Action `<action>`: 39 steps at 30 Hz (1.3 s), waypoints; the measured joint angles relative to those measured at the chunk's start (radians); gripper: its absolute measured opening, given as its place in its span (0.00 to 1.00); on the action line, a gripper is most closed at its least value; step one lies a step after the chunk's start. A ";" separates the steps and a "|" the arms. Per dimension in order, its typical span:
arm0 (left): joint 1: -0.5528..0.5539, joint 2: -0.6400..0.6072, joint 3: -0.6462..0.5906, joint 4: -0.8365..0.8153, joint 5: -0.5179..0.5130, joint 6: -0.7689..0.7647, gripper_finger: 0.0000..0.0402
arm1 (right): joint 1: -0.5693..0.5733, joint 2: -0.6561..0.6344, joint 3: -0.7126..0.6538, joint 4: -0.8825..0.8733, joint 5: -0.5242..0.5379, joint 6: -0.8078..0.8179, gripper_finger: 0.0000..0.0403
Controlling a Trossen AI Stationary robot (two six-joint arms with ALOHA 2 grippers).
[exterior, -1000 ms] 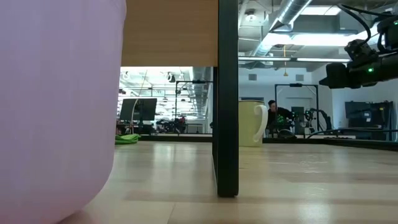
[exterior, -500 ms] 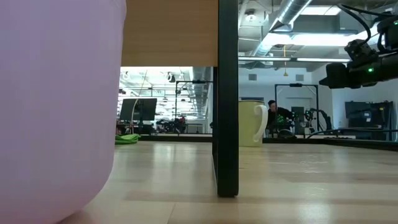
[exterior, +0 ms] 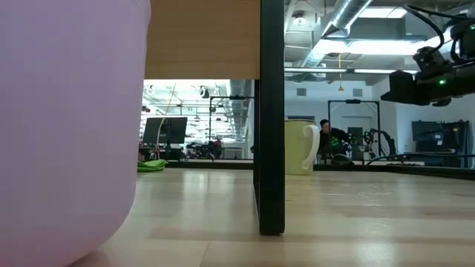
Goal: Stack small to large cups/mugs on shelf
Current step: Put the light green mug on the shelf
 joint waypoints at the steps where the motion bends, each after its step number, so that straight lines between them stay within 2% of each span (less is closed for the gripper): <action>1: 0.000 0.000 0.000 0.000 0.000 0.000 0.27 | 0.000 0.000 0.001 0.010 0.000 0.000 0.26; 9: 0.000 0.000 0.000 0.000 0.000 0.000 0.27 | 0.001 0.000 0.056 0.032 -0.050 0.000 0.26; 13: 0.000 0.000 0.000 0.000 0.000 0.000 0.27 | 0.001 0.000 0.074 0.092 -0.053 0.001 0.26; 21: 0.000 0.000 0.000 0.000 0.000 0.000 0.27 | 0.001 0.000 0.093 0.104 -0.053 0.003 0.26; 29: 0.000 0.000 0.000 0.000 0.000 0.000 0.27 | 0.001 0.000 0.093 0.176 -0.053 0.244 0.26; 39: 0.000 0.000 0.000 0.000 0.000 0.000 0.27 | 0.000 0.000 0.094 0.141 -0.053 0.261 0.26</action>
